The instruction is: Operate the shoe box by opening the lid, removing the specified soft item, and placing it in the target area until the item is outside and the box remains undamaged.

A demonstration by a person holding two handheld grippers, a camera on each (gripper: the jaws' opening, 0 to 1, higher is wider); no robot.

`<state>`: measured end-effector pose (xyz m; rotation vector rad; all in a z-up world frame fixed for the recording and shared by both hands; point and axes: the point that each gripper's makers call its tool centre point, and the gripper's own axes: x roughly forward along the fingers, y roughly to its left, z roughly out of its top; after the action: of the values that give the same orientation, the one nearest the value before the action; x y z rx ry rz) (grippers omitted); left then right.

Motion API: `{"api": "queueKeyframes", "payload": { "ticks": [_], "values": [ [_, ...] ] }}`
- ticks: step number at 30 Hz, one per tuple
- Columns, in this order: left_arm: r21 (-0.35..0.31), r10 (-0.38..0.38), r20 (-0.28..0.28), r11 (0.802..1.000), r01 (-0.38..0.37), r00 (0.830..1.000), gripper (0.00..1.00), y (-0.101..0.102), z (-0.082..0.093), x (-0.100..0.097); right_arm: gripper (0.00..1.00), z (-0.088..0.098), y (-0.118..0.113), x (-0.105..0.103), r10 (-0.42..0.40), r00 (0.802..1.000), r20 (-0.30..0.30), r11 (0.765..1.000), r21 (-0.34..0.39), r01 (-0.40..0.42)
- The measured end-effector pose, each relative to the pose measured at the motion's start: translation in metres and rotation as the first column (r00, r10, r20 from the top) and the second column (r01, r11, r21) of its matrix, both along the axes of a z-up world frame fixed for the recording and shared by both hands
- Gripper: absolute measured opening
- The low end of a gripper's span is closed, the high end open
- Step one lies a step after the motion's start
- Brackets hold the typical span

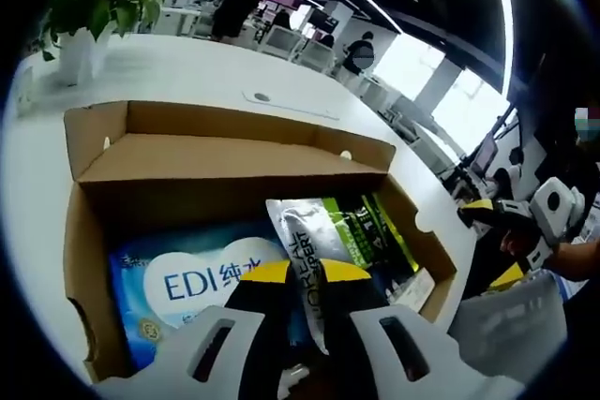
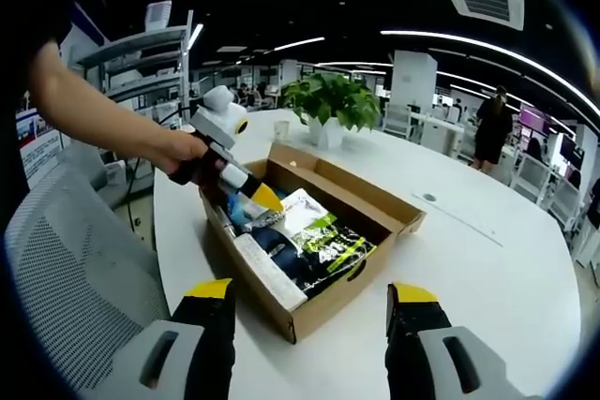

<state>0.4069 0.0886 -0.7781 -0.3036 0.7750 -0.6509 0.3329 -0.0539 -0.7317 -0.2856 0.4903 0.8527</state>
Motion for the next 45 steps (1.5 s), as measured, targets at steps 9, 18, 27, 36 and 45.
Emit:
{"api": "queueKeyframes", "payload": {
  "ticks": [9, 18, 27, 36, 45],
  "values": [
    [0.013, -0.015, -0.009, 1.0, 0.015, 1.0, 0.0, -0.004, -0.001, 0.001, 0.63, -0.001, 0.003, 0.001, 0.011, 1.0, -0.002, 1.0, -0.001, -0.011],
    [0.037, -0.007, -0.013, 0.999, 0.008, 1.0, 0.0, -0.004, 0.002, 0.002, 0.61, 0.001, 0.006, 0.003, 0.023, 1.0, 0.01, 1.0, -0.006, -0.023],
    [0.013, 0.028, 0.003, 1.0, -0.028, 1.0, 0.0, -0.003, 0.02, 0.008, 0.6, 0.0, 0.013, 0.006, 0.032, 0.999, 0.016, 0.999, -0.005, -0.031],
    [-0.002, 0.039, 0.008, 0.999, -0.039, 0.999, 0.0, -0.005, 0.036, 0.01, 0.59, 0.002, 0.027, 0.01, 0.04, 0.999, 0.027, 0.999, 0.001, -0.04],
    [0.006, 0.042, 0.024, 0.999, -0.042, 0.999, 0.0, -0.008, 0.05, 0.013, 0.56, -0.001, 0.043, 0.014, 0.046, 0.998, 0.037, 0.999, 0.002, -0.046]
  ]
}}
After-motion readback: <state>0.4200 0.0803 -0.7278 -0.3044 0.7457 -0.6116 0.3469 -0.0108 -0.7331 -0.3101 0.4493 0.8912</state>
